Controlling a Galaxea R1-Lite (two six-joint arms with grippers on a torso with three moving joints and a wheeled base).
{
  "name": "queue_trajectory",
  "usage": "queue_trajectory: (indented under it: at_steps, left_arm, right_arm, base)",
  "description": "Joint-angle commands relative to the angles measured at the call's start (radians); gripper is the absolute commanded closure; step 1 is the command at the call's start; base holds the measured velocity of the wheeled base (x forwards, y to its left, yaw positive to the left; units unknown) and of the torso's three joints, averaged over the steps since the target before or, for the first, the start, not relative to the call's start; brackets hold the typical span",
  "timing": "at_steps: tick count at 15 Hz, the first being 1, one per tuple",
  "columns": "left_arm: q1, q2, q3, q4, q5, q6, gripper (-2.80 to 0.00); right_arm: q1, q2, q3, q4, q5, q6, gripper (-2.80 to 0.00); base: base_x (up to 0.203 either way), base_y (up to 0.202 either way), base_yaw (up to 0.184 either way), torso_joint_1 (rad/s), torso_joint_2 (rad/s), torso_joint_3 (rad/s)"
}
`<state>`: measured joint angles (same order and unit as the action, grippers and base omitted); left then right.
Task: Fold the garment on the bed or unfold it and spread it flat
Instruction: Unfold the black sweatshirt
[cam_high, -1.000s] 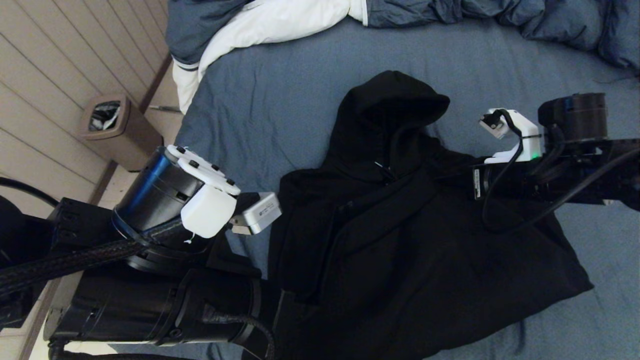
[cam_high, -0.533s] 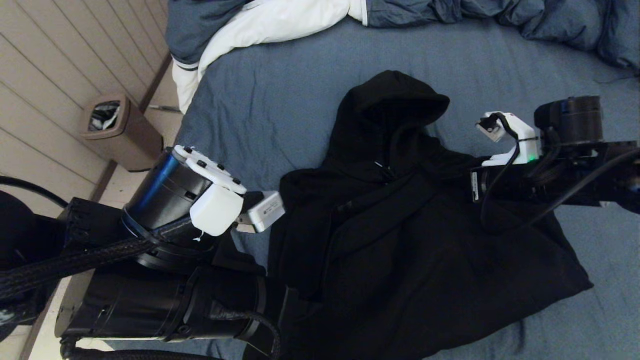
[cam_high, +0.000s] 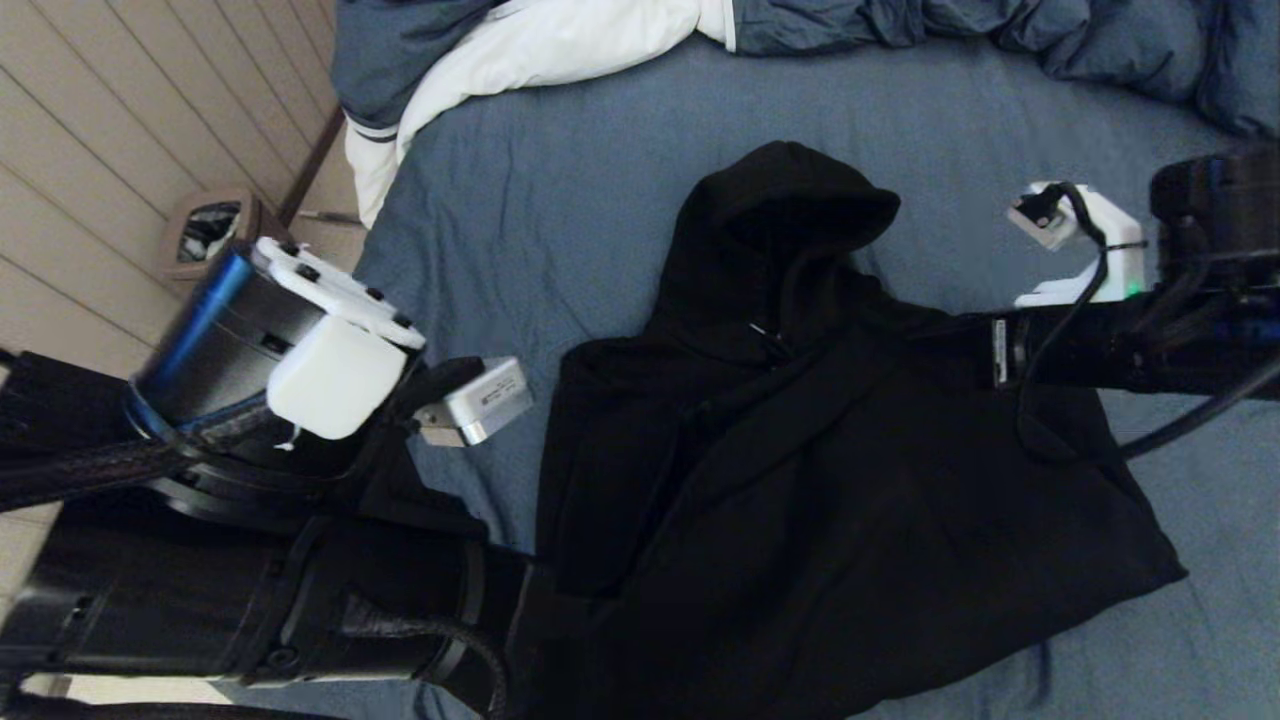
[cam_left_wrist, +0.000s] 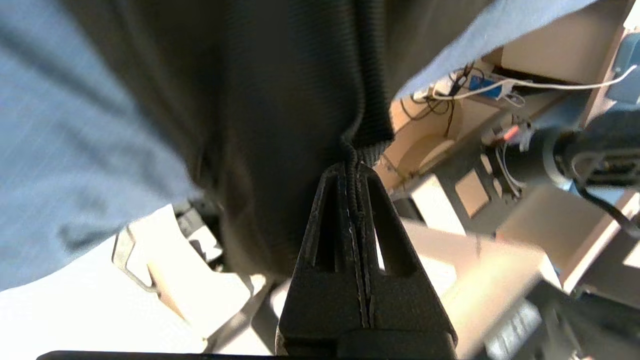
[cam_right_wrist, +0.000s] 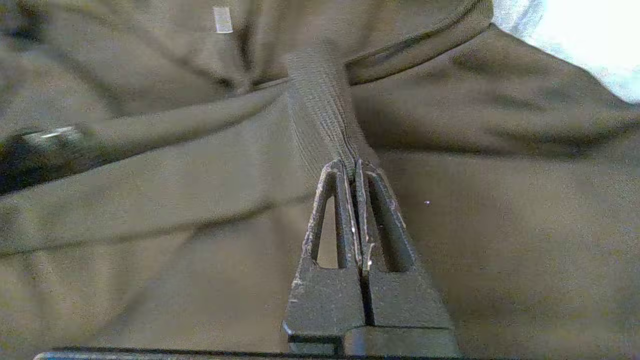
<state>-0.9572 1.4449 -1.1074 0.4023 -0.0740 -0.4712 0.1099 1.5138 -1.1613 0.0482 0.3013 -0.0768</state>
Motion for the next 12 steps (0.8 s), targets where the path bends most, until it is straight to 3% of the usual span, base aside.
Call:
queue_trajectory:
  at_steps: [1,12]
  left_arm:
    - [0.000,-0.077,0.009,0.024,0.001,-0.017,0.00]
    - [0.037,-0.103,0.129,-0.016,-0.013,-0.028,0.00]
  right_arm:
    - [0.003,-0.171,0.019,0.102,0.003,0.000,0.00]
    - [-0.020,-0.837,0.392,0.621,-0.023,-0.014,0.00]
  base:
    - [0.000,0.000,0.000,0.000,0.00,0.000]
    - [0.000,0.000,0.000,0.000,0.00,0.000]
